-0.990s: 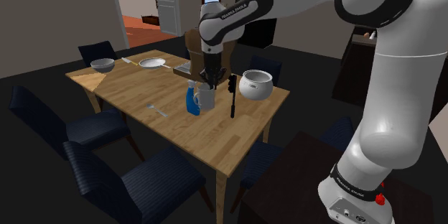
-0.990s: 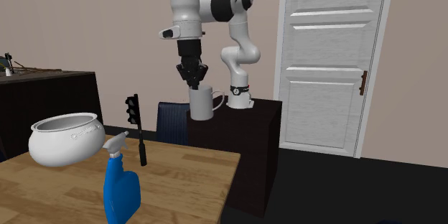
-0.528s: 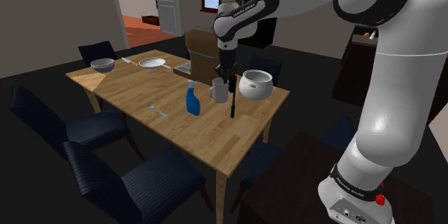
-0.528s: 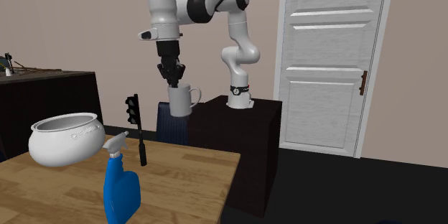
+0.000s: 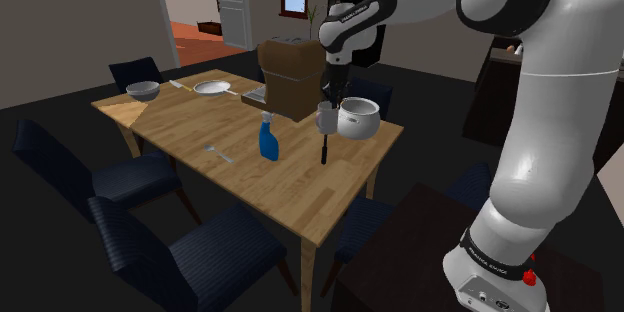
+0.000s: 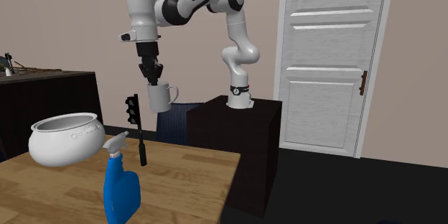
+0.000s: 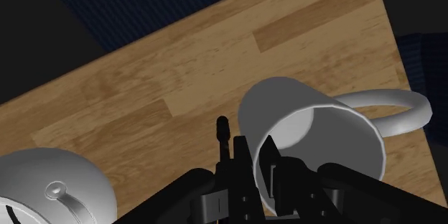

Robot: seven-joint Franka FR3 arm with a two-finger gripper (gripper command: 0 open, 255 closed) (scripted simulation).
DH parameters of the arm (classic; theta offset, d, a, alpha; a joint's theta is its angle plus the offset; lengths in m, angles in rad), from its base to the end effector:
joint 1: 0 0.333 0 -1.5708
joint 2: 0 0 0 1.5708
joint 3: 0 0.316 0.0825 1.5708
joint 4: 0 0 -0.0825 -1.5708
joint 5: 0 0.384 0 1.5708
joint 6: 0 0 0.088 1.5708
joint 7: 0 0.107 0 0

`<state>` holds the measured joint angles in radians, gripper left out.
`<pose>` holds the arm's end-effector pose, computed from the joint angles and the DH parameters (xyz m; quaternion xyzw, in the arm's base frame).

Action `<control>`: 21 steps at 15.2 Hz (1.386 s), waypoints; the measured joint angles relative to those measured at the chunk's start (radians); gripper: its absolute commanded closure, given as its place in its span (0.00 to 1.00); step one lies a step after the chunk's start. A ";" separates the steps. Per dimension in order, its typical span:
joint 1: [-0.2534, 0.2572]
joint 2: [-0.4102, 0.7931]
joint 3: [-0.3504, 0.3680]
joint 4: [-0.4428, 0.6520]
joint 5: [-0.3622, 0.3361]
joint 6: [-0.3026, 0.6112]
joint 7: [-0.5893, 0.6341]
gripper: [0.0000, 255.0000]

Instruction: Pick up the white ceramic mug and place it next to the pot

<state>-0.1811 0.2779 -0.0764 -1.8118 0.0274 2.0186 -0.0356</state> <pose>0.6012 -0.1537 0.3829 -0.9926 0.1159 0.0345 0.0067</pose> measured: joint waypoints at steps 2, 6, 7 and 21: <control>-0.027 0.022 -0.015 0.028 0.003 -0.007 -0.042 1.00; -0.084 0.060 -0.043 0.084 0.010 -0.027 -0.127 1.00; -0.098 0.074 -0.049 0.108 0.012 -0.036 -0.148 1.00; -0.206 0.221 -0.084 0.234 0.039 -0.018 -0.294 1.00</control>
<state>-0.3870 0.4989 -0.1601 -1.5776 0.0669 2.0010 -0.3292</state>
